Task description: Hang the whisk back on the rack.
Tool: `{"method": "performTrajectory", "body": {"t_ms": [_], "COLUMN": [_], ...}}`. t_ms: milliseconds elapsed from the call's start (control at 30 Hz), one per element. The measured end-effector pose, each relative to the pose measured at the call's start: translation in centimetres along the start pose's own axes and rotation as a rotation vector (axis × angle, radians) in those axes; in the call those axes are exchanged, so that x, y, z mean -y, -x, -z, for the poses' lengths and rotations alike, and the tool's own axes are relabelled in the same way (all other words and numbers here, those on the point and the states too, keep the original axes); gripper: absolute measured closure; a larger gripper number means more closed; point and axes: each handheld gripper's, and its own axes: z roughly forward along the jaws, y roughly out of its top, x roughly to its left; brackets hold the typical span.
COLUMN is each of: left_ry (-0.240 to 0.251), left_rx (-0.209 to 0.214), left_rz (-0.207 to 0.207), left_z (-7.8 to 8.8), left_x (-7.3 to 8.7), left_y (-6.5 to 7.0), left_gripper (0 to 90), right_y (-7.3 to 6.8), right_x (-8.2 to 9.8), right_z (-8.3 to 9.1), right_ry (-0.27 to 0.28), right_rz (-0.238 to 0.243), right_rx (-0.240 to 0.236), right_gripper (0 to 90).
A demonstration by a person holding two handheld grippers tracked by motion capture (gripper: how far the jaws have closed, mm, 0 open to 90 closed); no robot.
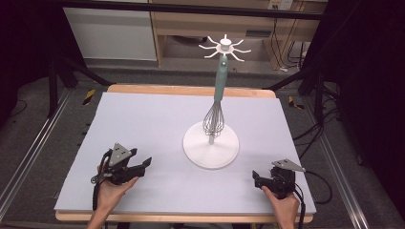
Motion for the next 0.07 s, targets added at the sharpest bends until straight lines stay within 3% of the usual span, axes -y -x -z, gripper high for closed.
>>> {"method": "performTrajectory", "body": {"t_ms": [67], "left_ry": [-0.004], "left_rx": [-0.012], "left_rz": [0.001], "left_z": [0.07], "left_x": [0.2], "left_y": [-0.21], "left_gripper": [33.9], "right_y": [-0.01], "right_x": [-0.01], "right_z": [0.0], "right_ry": [-0.001], "right_rz": [0.001], "right_rx": [0.001], "right_gripper": [10.4]}}
